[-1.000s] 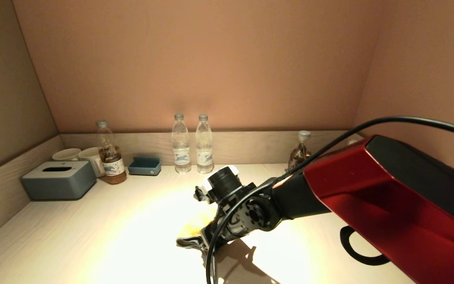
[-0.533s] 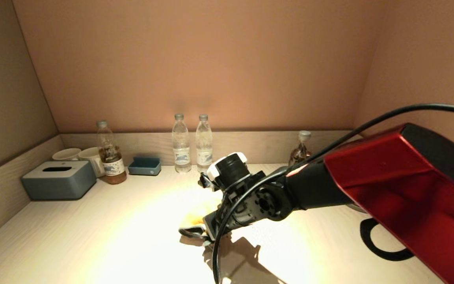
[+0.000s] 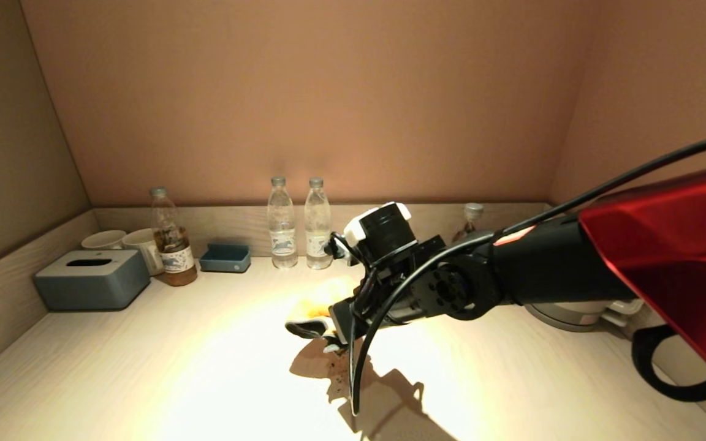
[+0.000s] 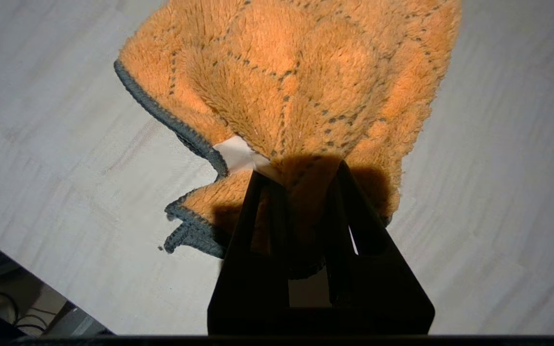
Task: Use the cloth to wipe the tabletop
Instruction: Sweep the stains on the table
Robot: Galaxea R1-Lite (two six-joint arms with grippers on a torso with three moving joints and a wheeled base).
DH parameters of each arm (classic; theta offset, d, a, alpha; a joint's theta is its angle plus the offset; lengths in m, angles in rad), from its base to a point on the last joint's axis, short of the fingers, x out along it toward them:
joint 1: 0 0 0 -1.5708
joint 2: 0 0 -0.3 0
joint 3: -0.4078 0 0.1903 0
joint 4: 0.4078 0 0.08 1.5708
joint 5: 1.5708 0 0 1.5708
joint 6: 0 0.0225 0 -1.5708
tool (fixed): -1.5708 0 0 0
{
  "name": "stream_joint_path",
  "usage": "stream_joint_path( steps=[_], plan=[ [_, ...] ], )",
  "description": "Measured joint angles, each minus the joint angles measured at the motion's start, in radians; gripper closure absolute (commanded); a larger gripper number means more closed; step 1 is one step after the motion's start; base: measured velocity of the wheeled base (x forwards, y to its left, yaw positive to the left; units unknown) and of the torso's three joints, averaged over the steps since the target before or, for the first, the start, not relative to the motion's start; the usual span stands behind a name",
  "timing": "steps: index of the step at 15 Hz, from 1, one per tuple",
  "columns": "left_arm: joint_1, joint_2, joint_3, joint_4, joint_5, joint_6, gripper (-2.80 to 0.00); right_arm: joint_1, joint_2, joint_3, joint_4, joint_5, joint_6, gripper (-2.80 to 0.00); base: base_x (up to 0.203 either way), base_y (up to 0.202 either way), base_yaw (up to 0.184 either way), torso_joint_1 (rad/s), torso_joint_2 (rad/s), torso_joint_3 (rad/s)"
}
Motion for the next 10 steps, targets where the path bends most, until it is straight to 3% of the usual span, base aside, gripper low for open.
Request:
stream_joint_path(
  steps=[5, 10],
  plan=[
    [-0.001, 0.000, 0.000, 0.000, 0.000, 0.000, 0.00, -0.150, 0.045, 0.019, -0.005, 0.001, -0.002, 0.00, 0.000, 0.000, 0.000, 0.000, 0.00, 0.000],
    [0.000, 0.000, 0.000, 0.000, 0.001, 0.000, 0.00, -0.187, 0.114, -0.018, -0.021, 0.001, -0.004, 0.00, 0.000, 0.000, 0.000, 0.000, 0.00, 0.000]
  ],
)
